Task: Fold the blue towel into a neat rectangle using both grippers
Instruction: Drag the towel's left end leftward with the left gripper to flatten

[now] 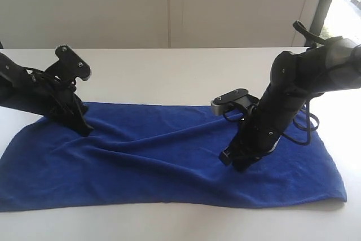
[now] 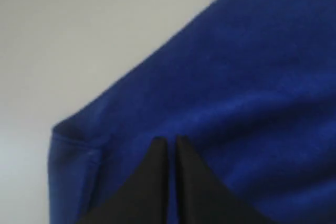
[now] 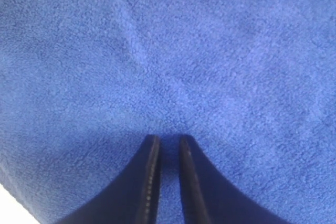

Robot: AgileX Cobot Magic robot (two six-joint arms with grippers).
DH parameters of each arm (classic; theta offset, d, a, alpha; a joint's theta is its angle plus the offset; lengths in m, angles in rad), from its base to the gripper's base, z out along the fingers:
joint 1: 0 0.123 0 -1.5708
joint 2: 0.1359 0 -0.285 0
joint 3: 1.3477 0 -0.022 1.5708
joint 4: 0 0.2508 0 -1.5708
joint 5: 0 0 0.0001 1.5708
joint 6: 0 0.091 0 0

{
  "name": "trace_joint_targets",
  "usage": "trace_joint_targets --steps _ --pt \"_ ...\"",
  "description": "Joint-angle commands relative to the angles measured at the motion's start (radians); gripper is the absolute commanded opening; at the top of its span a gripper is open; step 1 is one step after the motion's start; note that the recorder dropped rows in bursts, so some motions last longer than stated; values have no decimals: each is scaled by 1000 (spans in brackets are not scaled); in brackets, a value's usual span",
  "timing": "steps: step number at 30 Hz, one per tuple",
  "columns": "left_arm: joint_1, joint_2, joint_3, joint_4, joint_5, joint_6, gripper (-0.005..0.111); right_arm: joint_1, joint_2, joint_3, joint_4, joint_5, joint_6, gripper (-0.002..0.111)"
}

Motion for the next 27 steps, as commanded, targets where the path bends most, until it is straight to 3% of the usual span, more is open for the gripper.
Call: trace_joint_targets --steps 1,11,20,27 --pt "37 28 -8 -28 2 -50 1 0 32 17 -5 47 -12 14" --pt "125 114 -20 -28 -28 -50 1 0 32 17 -5 47 -12 14" --pt "143 128 -20 -33 -199 -43 1 0 32 17 -5 47 -12 14" --pt "220 128 -20 -108 -190 -43 1 0 32 17 -5 47 -12 14"
